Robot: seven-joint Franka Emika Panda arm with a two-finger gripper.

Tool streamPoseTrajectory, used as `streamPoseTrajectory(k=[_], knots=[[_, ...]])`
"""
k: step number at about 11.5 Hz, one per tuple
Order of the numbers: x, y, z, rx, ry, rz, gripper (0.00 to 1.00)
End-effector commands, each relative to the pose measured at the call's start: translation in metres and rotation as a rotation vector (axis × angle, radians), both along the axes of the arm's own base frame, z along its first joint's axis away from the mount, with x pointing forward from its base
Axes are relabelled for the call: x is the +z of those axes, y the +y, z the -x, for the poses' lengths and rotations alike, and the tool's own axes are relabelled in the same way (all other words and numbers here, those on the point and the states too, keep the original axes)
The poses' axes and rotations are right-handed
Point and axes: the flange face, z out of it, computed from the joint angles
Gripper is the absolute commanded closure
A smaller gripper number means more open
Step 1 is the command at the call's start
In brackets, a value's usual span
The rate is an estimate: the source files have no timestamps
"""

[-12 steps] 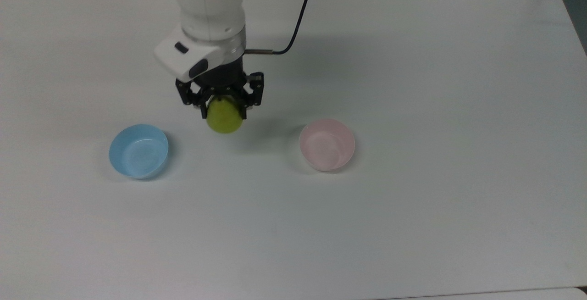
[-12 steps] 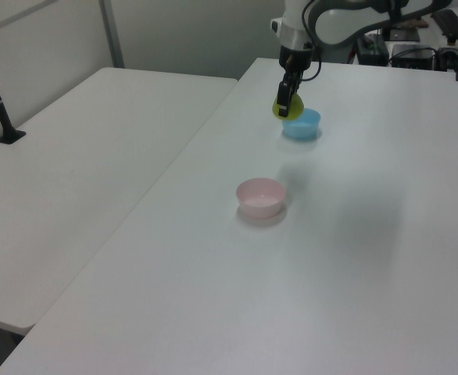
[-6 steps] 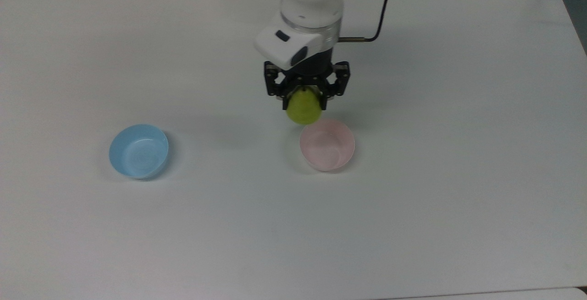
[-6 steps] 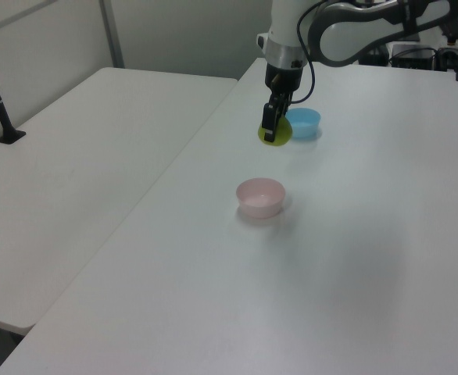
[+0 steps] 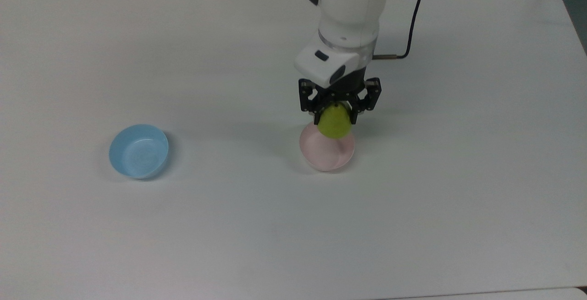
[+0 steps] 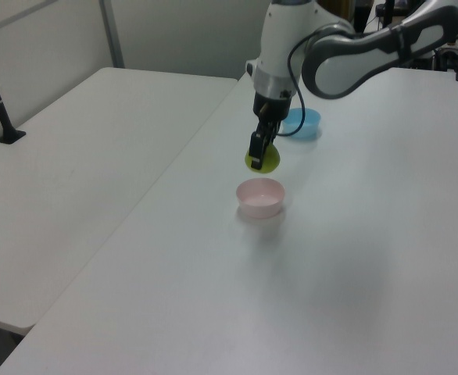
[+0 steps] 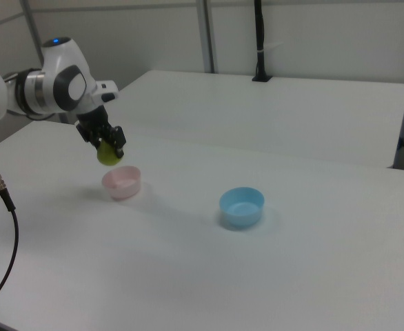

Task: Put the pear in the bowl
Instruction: 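Lower the pear into the pink bowl and open the gripper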

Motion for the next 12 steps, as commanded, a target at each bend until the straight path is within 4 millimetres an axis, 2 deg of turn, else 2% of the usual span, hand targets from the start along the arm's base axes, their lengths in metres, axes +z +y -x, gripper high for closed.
streamPoseTrajectory(k=[1, 4, 8, 10, 12], knots=[[-0.045, 0.010, -0.007, 0.005, -0.013, 0.031, 0.62], [-0.075, 0.001, -0.013, 0.000, 0.010, 0.051, 0.62], [-0.102, 0.001, -0.016, 0.011, 0.008, 0.065, 0.56], [-0.102, 0.002, -0.017, 0.012, 0.001, 0.062, 0.34], [-0.103, 0.000, -0.018, 0.008, 0.003, 0.062, 0.00]])
